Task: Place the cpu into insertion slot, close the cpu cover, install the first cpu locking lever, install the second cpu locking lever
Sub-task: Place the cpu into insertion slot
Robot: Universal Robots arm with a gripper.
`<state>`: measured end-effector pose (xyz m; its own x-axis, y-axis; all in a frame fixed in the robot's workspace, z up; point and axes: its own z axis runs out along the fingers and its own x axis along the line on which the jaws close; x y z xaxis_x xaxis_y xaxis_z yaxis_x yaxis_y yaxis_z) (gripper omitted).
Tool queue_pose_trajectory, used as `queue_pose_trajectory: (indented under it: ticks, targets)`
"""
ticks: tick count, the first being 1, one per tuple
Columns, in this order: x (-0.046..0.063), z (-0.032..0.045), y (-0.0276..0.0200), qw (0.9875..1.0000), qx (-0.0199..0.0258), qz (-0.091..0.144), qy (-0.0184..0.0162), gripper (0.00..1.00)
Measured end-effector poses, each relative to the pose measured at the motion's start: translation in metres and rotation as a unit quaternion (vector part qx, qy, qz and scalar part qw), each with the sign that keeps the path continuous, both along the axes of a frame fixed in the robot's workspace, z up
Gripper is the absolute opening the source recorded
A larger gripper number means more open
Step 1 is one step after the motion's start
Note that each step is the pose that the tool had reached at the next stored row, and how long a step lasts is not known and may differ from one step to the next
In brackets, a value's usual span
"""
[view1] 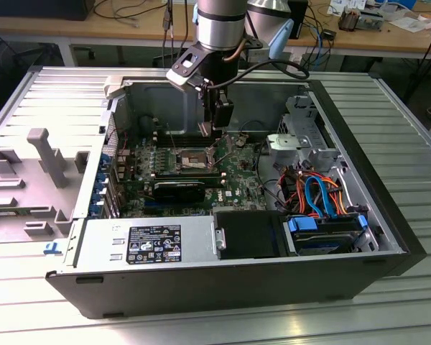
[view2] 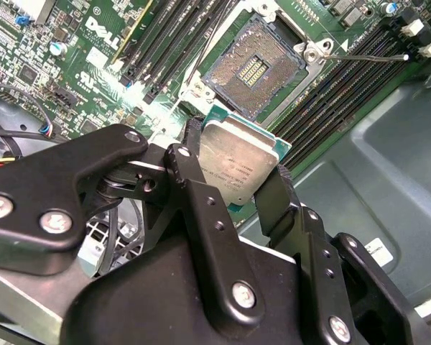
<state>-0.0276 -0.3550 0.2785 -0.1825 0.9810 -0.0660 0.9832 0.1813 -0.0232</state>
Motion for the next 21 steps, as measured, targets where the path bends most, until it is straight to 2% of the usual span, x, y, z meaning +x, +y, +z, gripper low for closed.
queue_pose_trajectory:
  ticks: [13, 21]
  targets:
    - [0.0000, -0.0003, 0.0000, 1.0000, 0.0000, -0.003, 0.0000, 0.54]
    - [0.0000, -0.0022, 0.0000, 0.9999, 0.0000, -0.015, 0.0000, 0.54]
